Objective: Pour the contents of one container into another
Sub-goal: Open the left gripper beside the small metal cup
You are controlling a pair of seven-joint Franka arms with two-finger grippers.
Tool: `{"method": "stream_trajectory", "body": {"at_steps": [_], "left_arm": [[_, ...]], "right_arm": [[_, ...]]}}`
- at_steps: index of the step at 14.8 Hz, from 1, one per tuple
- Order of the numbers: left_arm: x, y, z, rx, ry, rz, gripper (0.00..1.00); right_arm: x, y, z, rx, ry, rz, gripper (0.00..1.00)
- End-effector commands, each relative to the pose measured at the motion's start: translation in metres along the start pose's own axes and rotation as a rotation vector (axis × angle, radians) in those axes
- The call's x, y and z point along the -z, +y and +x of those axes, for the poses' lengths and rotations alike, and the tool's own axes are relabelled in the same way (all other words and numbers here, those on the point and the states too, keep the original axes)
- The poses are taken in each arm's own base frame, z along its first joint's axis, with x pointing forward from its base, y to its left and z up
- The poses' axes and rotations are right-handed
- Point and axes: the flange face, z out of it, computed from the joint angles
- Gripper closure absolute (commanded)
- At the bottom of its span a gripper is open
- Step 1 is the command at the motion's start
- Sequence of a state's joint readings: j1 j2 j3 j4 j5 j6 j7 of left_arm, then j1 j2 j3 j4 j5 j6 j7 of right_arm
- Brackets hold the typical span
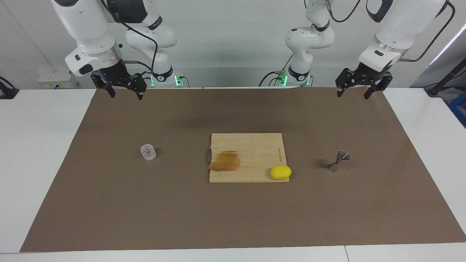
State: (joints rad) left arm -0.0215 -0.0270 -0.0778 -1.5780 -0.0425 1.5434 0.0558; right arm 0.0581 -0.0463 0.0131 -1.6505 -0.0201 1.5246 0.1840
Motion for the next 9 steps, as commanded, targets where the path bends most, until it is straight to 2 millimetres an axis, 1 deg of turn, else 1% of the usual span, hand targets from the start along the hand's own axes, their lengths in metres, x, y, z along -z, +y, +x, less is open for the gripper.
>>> {"method": "stream_trajectory", "body": {"at_steps": [1, 5, 7, 9], "left_arm": [[-0.0006, 0.0015, -0.0037, -0.003, 0.008, 0.001, 0.00], [-0.0018, 0.0033, -0.0043, -0.005, 0.010, 0.000, 0.00], [-0.0095, 0.0014, -0.0050, -0.001, 0.011, 0.000, 0.00], [-0.0085, 0.0018, -0.0002, -0.001, 0.029, 0.000, 0.00]], "right_arm": [[0.0018, 0.0050, -0.0069, 0.017, -0.004, 0.020, 0.00], [0.0018, 0.0050, -0.0069, 0.017, -0.004, 0.020, 0.00], [0.0018, 0.0050, -0.0069, 0.016, -0.004, 0.020, 0.00], [0.0018, 0.0050, -0.0069, 0.016, -0.004, 0.020, 0.00]]}}
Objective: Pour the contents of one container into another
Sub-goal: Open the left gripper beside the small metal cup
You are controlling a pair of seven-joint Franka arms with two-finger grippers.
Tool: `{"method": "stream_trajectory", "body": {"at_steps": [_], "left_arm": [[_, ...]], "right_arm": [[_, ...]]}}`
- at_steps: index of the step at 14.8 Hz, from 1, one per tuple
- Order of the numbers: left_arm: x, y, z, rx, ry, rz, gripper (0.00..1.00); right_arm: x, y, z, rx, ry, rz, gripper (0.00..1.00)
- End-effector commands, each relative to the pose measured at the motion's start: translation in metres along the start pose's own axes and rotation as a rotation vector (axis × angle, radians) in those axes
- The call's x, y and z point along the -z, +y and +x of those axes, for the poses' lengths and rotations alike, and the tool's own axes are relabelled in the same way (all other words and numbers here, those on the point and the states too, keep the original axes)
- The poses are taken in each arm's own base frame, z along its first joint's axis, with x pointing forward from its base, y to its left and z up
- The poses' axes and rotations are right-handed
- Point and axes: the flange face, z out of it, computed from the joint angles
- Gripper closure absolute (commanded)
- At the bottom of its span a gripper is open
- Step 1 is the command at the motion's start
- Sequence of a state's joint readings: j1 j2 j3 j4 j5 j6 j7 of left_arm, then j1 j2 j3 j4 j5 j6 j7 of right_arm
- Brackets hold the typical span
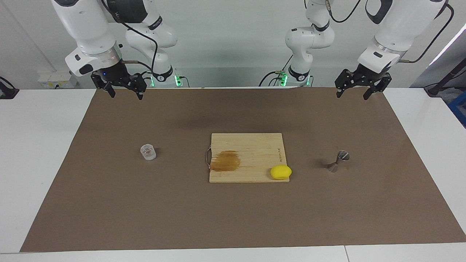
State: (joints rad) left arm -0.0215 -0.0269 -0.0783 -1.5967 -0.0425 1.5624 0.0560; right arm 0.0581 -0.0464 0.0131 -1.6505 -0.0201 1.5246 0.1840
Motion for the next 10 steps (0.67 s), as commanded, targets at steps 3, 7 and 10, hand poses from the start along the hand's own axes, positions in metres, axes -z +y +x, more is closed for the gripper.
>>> {"method": "stream_trajectory", "body": {"at_steps": [3, 7, 10], "left_arm": [[-0.006, -0.005, 0.000, 0.028, 0.015, -0.036, 0.00], [-0.026, -0.026, 0.009, 0.117, -0.139, -0.101, 0.00], [-0.036, -0.046, 0.026, 0.366, -0.151, -0.122, 0.00]], "right_arm": [[0.002, 0.005, -0.007, 0.017, -0.004, 0.020, 0.00], [0.002, 0.005, -0.007, 0.016, -0.004, 0.020, 0.00], [0.002, 0.005, -0.007, 0.016, -0.004, 0.020, 0.00]]}}
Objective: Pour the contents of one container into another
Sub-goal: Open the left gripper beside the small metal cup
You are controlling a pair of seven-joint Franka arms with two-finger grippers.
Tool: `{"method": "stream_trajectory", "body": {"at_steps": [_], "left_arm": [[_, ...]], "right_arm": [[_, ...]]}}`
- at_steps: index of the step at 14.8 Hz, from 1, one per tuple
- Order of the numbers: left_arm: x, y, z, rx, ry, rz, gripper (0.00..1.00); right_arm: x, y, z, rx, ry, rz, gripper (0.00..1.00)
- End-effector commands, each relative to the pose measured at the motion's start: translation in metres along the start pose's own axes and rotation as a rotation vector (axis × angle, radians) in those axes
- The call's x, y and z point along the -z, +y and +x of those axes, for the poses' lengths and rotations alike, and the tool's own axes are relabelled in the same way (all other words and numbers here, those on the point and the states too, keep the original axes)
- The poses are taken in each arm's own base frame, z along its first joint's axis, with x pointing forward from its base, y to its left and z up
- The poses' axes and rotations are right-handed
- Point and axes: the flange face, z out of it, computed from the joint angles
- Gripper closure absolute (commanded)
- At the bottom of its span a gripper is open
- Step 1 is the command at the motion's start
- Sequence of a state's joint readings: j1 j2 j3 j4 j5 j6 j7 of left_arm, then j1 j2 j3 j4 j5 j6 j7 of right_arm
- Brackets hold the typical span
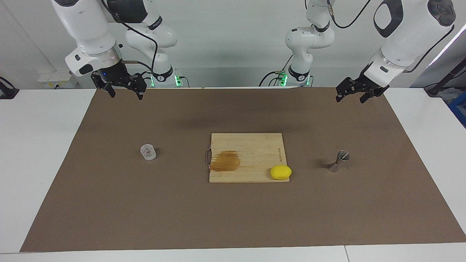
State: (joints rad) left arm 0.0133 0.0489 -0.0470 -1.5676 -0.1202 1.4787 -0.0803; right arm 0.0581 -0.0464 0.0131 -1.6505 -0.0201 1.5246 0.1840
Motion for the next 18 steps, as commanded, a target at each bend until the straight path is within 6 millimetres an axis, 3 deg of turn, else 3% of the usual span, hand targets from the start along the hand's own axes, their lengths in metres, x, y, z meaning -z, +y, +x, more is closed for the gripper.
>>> {"method": "stream_trajectory", "body": {"at_steps": [1, 6, 9, 14, 15, 18], "left_arm": [[-0.002, -0.021, 0.027, 0.288, -0.035, -0.114, 0.00], [-0.019, -0.079, 0.041, 0.678, -0.125, -0.268, 0.00], [-0.045, -0.116, 0.047, 0.994, -0.172, -0.443, 0.00], [-0.092, -0.151, 0.049, 1.383, -0.282, -0.649, 0.00], [-0.102, -0.152, 0.050, 1.427, -0.312, -0.692, 0.00], [-0.124, -0.181, 0.041, 1.542, -0.394, -0.787, 0.00]], "right_arm": [[0.002, 0.005, -0.007, 0.017, -0.004, 0.020, 0.00], [0.002, 0.005, -0.007, 0.016, -0.004, 0.020, 0.00], [0.002, 0.005, -0.007, 0.017, -0.004, 0.020, 0.00], [0.002, 0.005, -0.007, 0.016, -0.004, 0.020, 0.00], [0.002, 0.005, -0.007, 0.016, -0.004, 0.020, 0.00], [0.002, 0.005, -0.007, 0.016, -0.004, 0.020, 0.00]]}}
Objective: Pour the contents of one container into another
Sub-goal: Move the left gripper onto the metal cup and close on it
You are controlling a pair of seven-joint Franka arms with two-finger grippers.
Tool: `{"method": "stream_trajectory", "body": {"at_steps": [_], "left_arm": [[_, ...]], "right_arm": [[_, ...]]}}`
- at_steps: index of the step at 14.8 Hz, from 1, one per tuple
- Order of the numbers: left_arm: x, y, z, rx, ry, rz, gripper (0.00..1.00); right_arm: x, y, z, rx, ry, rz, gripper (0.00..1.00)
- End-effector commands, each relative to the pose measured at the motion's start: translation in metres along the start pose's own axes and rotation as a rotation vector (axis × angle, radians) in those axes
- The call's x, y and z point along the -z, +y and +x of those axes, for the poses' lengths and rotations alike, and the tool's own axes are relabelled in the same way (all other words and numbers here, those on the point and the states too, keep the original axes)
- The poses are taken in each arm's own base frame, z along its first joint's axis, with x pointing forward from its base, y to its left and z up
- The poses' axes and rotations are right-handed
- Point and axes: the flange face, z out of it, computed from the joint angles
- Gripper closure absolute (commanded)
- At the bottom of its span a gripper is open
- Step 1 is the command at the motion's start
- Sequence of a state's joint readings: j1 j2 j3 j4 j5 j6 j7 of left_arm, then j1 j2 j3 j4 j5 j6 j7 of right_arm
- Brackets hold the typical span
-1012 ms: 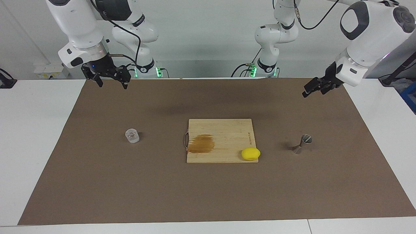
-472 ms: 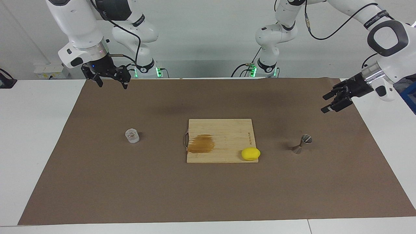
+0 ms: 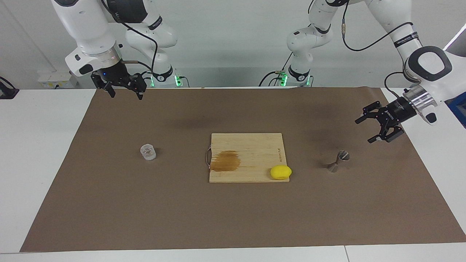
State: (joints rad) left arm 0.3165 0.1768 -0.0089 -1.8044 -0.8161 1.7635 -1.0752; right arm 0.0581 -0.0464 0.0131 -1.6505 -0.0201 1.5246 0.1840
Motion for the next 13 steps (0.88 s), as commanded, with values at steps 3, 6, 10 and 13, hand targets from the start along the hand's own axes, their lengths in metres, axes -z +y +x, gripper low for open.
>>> {"method": "stream_trajectory", "body": {"at_steps": [3, 6, 10, 13], "left_arm": [[-0.010, -0.026, 0.044, 0.183, -0.119, -0.079, 0.00], [-0.026, -0.020, 0.063, 0.248, -0.156, -0.139, 0.00], [-0.053, -0.020, 0.072, 0.291, -0.163, -0.198, 0.00], [-0.071, -0.030, 0.072, 0.260, -0.159, -0.200, 0.00]], "right_arm": [[0.002, 0.005, -0.007, 0.016, -0.004, 0.020, 0.00], [0.002, 0.005, -0.007, 0.016, -0.004, 0.020, 0.00], [0.002, 0.005, -0.007, 0.016, -0.004, 0.020, 0.00], [0.002, 0.005, -0.007, 0.016, -0.004, 0.020, 0.00]]}}
